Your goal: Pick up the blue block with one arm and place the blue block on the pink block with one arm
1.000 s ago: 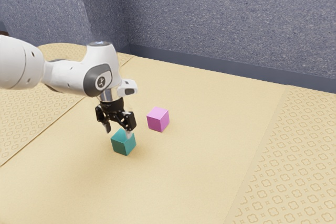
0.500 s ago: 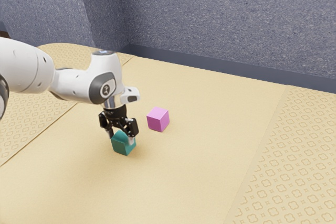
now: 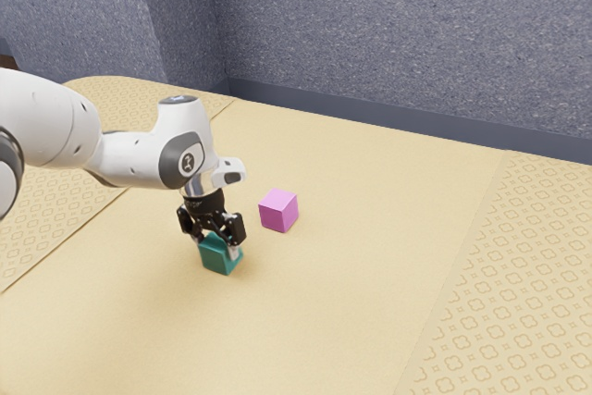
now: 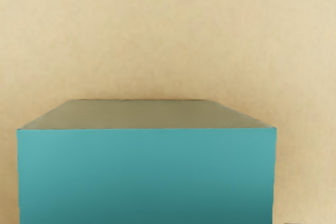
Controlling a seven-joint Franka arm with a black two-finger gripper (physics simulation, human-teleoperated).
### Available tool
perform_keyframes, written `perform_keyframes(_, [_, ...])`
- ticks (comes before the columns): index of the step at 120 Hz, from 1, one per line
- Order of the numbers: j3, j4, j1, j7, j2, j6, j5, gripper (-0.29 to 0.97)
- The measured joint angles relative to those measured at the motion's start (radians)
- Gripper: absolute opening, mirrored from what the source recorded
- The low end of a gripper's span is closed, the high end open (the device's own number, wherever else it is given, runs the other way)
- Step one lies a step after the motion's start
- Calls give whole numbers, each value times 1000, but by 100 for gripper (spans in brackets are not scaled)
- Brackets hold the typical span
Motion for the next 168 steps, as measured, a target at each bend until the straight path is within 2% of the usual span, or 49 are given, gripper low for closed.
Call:
perform_keyframes(45, [5,23,1,20,9,0,-33,36])
perform_keyframes(69, [10,32,2,18,-52,-14,-17,32])
perform_keyframes(86, [9,210,-11,17,-23,-72,35,33])
perform_keyframes(111, [3,582,-13,10,193,-230,68,34])
perform_keyframes(135, [-10,628,-20,-37,225,-335,66,33])
perform_keyframes(168, [-25,706,-29,-100,280,-383,68,32])
